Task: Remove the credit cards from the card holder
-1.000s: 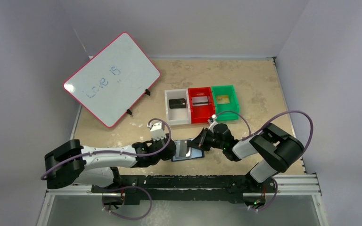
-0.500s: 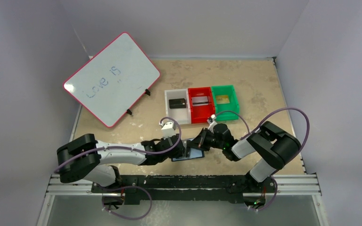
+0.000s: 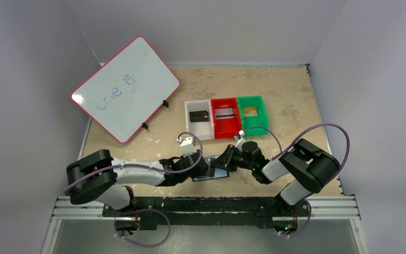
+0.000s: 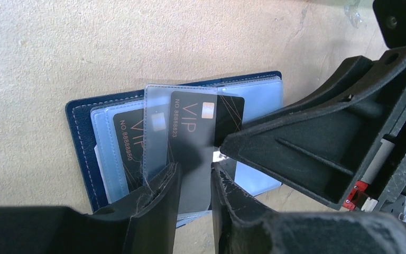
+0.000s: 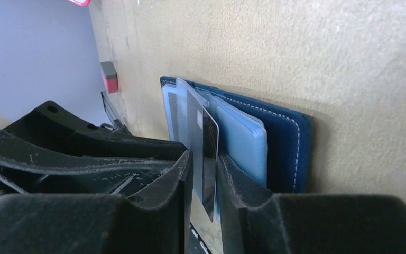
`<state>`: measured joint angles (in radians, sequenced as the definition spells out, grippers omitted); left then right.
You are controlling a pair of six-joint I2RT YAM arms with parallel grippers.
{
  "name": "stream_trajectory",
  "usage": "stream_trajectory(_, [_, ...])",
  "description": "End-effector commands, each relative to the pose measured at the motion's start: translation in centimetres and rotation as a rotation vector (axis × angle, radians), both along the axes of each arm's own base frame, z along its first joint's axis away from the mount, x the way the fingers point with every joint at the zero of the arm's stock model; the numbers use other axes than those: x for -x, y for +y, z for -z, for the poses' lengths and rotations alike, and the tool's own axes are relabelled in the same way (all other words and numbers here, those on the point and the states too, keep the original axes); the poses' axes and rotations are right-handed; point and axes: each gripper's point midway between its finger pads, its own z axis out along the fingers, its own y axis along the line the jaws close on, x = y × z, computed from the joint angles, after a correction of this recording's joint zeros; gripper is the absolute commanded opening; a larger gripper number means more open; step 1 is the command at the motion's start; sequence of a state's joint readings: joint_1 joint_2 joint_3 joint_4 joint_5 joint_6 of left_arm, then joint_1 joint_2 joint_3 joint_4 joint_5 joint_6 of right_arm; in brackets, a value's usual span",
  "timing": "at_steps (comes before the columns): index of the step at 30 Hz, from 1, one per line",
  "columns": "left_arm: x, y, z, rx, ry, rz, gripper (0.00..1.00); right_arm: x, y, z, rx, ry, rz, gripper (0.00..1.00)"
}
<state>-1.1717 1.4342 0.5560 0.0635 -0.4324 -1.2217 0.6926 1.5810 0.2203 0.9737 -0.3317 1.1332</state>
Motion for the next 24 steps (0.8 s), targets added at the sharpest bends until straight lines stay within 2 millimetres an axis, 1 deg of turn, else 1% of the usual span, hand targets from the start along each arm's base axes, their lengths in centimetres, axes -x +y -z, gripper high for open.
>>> stream_trajectory(1, [1.0, 2.6, 2.6, -0.102, 0.048, -0.014, 0.27, 0.5, 0.1, -0.9, -0.065, -0.019, -0.004, 0.26])
stream_trajectory(7, [1.1, 2.6, 2.5, -0.102, 0.049, -0.012, 0.27, 1.6, 0.2, -0.6, -0.102, -0.008, -0.024, 0.25])
stream_trajectory(9, [1.1, 2.6, 2.5, -0.102, 0.049, -0.012, 0.27, 1.8, 0.4, -0.5, -0.109, -0.008, -0.043, 0.23])
stream_trajectory(11, [1.1, 2.6, 2.5, -0.102, 0.05, -0.01, 0.27, 1.9, 0.7, -0.5, -0.12, -0.009, -0.052, 0.18])
stream_trajectory(14, [1.0, 2.6, 2.4, -0.102, 0.048, -0.013, 0.27, 1.8, 0.9, -0.7, -0.137, -0.012, -0.047, 0.17])
stream_trajectory(16, [1.0, 2.6, 2.4, -0.101, 0.047, -0.014, 0.27, 1.7, 0.8, -0.6, -0.136, -0.012, -0.036, 0.15])
stream_trajectory(17, [1.0, 2.6, 2.3, -0.103, 0.047, -0.015, 0.27, 1.7, 0.7, -0.6, -0.132, -0.012, -0.031, 0.11])
stream_trajectory(19, [0.9, 2.8, 2.2, -0.107, 0.042, -0.019, 0.27, 1.9, 0.3, -0.2, -0.113, 0.003, -0.024, 0.08])
stream_trajectory(21, [0.8, 2.9, 2.0, -0.107, 0.037, -0.023, 0.27, 2.3, -0.1, 0.1, -0.099, 0.024, -0.015, 0.05])
stream_trajectory(24, [0.8, 3.0, 1.7, -0.102, 0.029, -0.028, 0.27, 2.1, -0.9, 0.6, -0.059, 0.035, 0.024, 0.03])
